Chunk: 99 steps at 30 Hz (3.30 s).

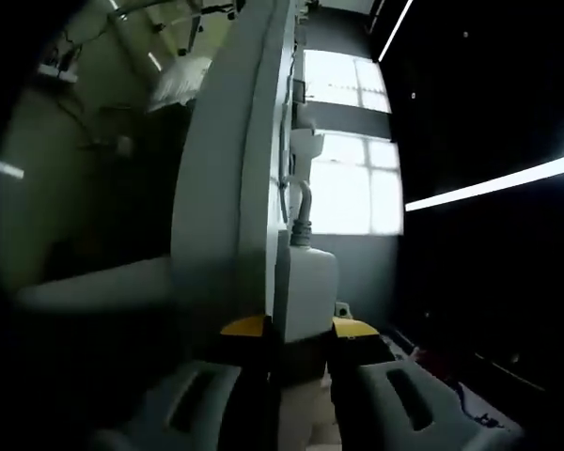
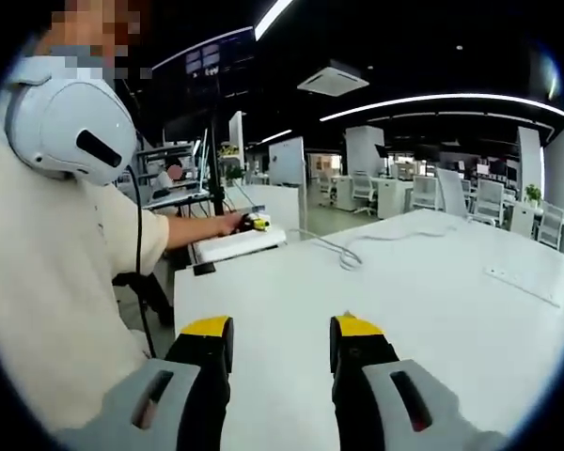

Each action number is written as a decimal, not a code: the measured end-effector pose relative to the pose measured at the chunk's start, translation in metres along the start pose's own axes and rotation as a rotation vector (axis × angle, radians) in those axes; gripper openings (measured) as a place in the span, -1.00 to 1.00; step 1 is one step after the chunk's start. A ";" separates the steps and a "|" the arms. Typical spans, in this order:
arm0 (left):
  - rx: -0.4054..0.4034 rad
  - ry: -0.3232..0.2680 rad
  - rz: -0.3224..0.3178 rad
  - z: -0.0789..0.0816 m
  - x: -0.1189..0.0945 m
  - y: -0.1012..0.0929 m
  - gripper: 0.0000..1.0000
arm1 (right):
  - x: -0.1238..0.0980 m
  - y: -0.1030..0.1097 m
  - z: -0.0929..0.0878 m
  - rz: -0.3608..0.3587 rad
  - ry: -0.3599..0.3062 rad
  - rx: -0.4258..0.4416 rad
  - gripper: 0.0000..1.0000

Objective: Pick up the power strip scattered on the table, fix it on the side mounting bracket of the table, and press the switch

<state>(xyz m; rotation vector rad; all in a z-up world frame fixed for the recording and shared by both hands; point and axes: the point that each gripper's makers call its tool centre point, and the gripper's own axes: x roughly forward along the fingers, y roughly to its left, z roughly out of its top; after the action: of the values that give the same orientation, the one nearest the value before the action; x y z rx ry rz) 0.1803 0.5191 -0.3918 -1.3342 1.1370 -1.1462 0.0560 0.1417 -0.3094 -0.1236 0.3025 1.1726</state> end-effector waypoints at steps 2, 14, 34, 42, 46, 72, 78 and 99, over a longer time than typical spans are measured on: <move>-0.001 -0.008 -0.011 0.002 -0.003 0.003 -0.47 | 0.000 0.000 -0.001 -0.001 0.003 -0.001 -0.26; -0.017 0.004 -0.047 -0.006 0.006 0.017 -0.47 | 0.003 0.000 -0.003 -0.005 0.011 0.002 -0.27; 0.004 -0.066 -0.135 -0.013 0.011 0.020 -0.48 | 0.005 0.001 -0.005 0.000 0.008 0.004 -0.29; -0.004 -0.068 -0.127 -0.019 0.007 0.023 -0.48 | 0.005 0.002 -0.004 0.001 0.005 0.003 -0.30; 0.002 -0.070 -0.128 -0.022 0.007 0.023 -0.48 | 0.006 0.003 -0.004 0.005 0.005 0.001 -0.31; 0.060 -0.095 -0.136 -0.048 0.005 0.020 -0.48 | 0.008 0.008 -0.007 0.026 -0.003 0.002 -0.32; 0.060 -0.098 -0.128 -0.050 0.004 0.021 -0.48 | 0.009 0.009 -0.008 0.033 -0.002 0.002 -0.33; 0.055 -0.104 -0.130 -0.065 0.007 0.020 -0.48 | 0.010 0.013 -0.008 0.046 -0.018 0.008 -0.33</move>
<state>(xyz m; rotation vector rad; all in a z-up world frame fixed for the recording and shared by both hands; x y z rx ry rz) 0.1156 0.5043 -0.4076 -1.4246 0.9491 -1.1791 0.0462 0.1538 -0.3192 -0.0995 0.2950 1.2174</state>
